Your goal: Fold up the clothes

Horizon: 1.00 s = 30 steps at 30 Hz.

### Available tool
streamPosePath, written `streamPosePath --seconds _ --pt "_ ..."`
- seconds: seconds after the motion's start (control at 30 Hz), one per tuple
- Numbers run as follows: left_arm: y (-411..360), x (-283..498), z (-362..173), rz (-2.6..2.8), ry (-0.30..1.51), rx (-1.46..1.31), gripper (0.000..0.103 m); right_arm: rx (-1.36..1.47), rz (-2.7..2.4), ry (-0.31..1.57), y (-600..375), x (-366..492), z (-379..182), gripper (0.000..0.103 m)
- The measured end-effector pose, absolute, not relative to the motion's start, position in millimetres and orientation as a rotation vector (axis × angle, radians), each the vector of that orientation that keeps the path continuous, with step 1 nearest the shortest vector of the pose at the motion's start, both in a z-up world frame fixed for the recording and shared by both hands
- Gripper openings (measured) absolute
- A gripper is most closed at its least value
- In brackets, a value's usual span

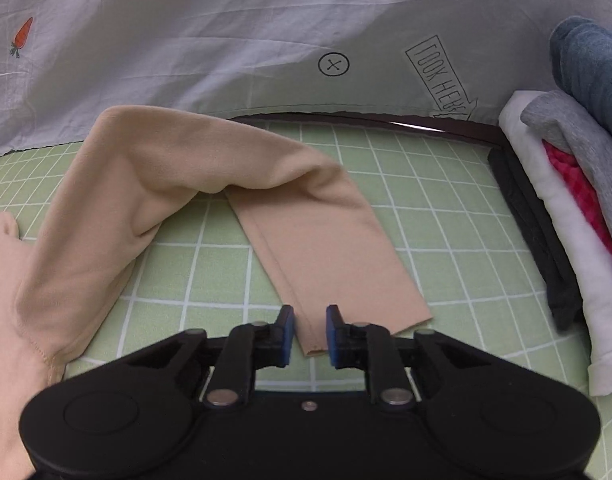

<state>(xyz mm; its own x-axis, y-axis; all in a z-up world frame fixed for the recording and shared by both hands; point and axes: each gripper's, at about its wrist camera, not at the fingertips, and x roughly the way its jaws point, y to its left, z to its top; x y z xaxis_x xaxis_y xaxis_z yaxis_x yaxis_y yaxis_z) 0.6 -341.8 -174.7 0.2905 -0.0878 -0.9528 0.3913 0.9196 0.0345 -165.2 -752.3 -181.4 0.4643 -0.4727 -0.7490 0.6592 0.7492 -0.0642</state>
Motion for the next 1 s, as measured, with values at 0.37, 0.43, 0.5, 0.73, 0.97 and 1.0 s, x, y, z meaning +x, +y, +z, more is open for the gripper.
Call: streamPosePath --seconds 0.37,0.43,0.5,0.73,0.97,1.0 --pt "-341 -2 -176 -0.323 1.210 0.266 0.103 0.309 -0.867 0.873 -725 -250 -180 0.002" --pt "-341 -3 -177 -0.321 1.201 0.262 0.103 0.324 -0.907 0.889 -719 -270 -180 0.002" --pt "-341 -4 -177 -0.318 1.195 0.257 0.103 0.321 -0.941 0.904 -715 -283 -179 0.002" --pt "-339 -7 -181 -0.318 1.179 0.251 0.103 0.312 -1.057 0.957 -701 -328 -176 0.002" --pt "-337 -9 -181 -0.319 1.173 0.249 0.103 0.213 -1.094 0.971 -687 -342 -166 0.026" --pt "-337 -9 -181 -0.320 1.172 0.249 0.103 0.182 -1.085 0.966 -684 -339 -164 0.032"
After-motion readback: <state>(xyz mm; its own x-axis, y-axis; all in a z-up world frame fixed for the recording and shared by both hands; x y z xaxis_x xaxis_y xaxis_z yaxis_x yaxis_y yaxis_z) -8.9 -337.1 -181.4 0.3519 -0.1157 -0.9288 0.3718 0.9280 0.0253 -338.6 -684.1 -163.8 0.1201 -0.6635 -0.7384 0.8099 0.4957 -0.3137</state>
